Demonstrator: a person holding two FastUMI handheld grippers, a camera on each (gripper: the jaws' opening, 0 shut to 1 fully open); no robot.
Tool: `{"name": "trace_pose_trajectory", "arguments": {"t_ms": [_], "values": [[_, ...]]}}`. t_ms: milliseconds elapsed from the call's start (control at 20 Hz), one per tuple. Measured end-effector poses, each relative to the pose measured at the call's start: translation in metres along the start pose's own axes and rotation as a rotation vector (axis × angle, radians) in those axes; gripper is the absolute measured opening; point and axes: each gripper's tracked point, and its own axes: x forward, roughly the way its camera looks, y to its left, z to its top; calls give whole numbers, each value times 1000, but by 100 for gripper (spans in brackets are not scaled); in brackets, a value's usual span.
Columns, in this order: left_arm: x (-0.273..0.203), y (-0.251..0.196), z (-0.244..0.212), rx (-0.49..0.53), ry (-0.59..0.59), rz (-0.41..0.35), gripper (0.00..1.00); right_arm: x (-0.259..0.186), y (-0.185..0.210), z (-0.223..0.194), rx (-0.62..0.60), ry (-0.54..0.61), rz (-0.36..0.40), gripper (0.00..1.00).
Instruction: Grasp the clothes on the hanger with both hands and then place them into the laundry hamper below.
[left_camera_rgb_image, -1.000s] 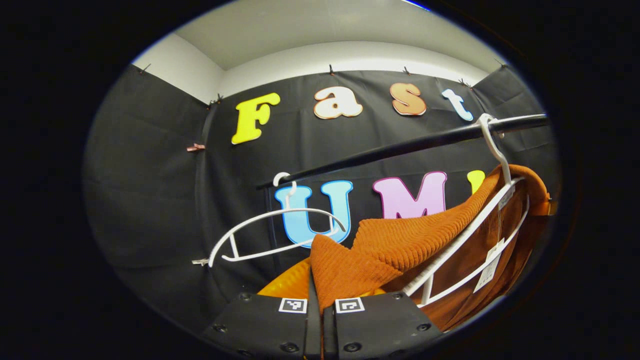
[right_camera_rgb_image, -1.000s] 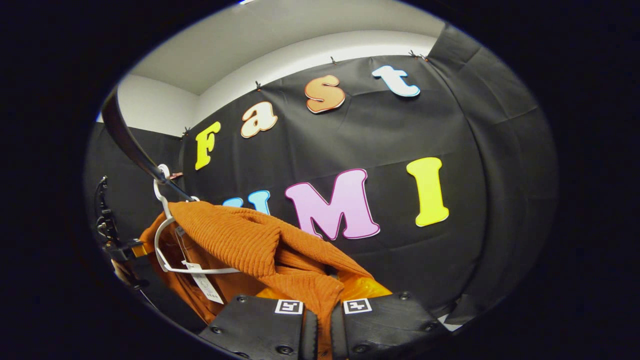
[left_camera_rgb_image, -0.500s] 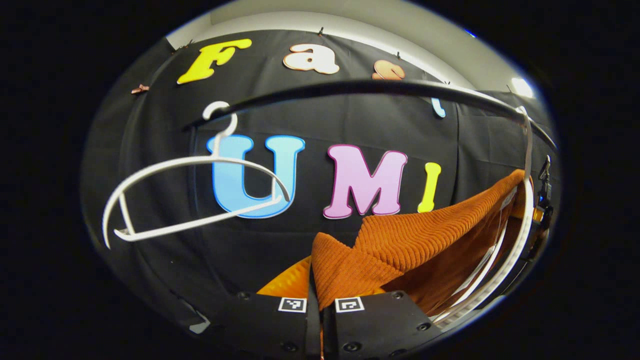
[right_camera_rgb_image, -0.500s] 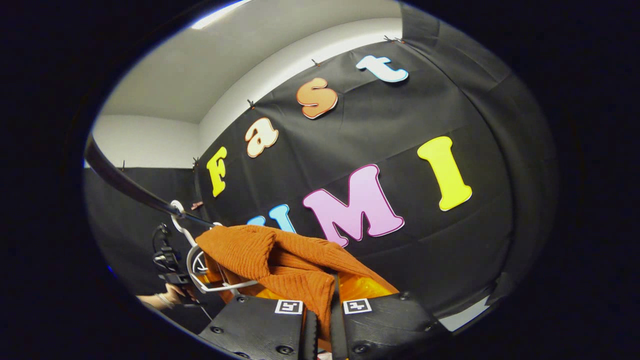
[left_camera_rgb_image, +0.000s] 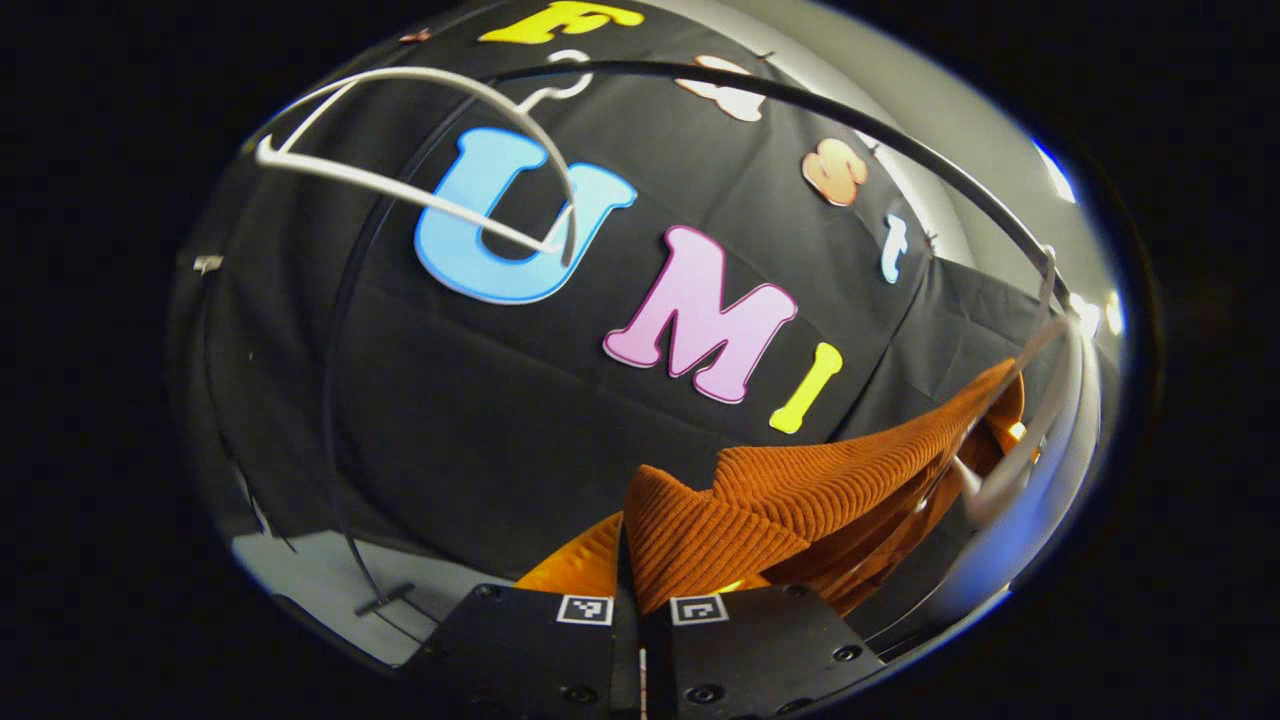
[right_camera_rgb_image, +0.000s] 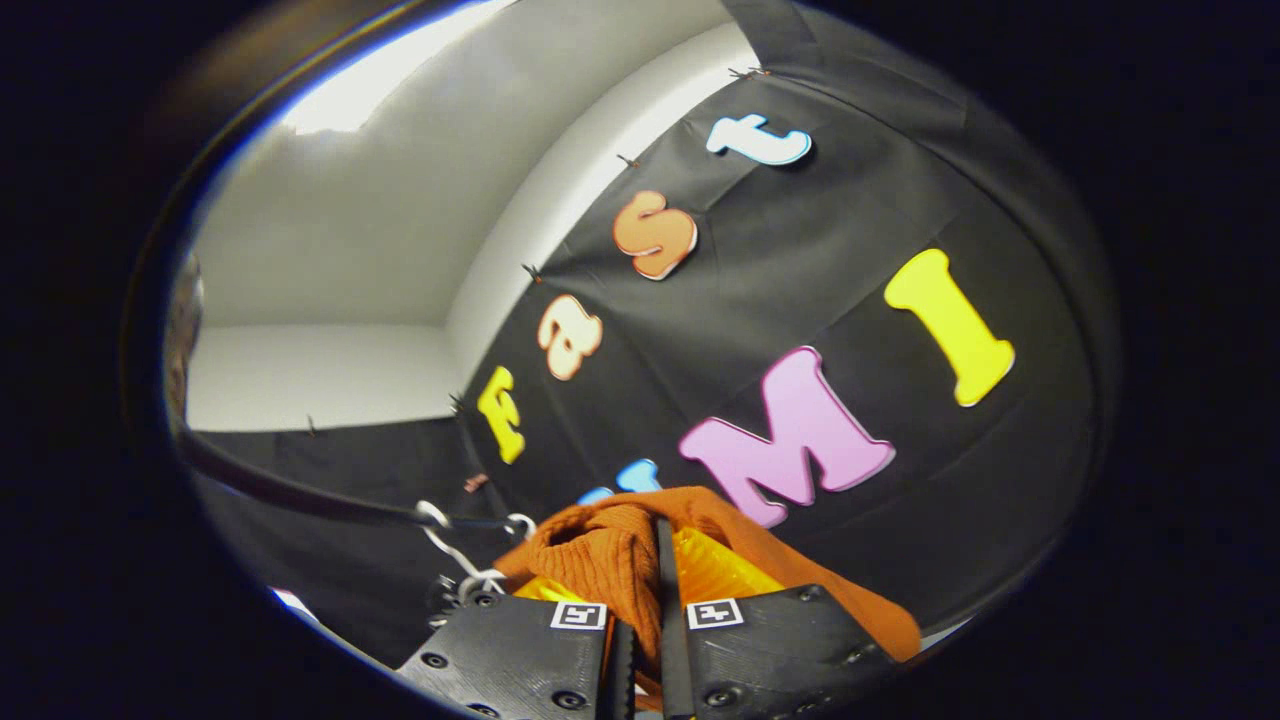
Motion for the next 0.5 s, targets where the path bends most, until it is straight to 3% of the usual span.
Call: {"name": "trace_pose_trajectory", "arguments": {"t_ms": [100,150,250,350,500], "values": [[-2,3,-1,18,8,32,7,11,-18,-4,-11,8,-33,10],[-2,2,-8,35,14,50,7,16,-35,-5,13,7,-70,14],[-5,-4,-14,55,14,66,6,19,-84,-11,82,11,-192,10],[-10,-9,-19,74,12,85,7,6,-141,-41,114,55,-340,15],[-23,-2,-37,99,39,135,7,-23,-184,-95,126,135,-477,14]]}}
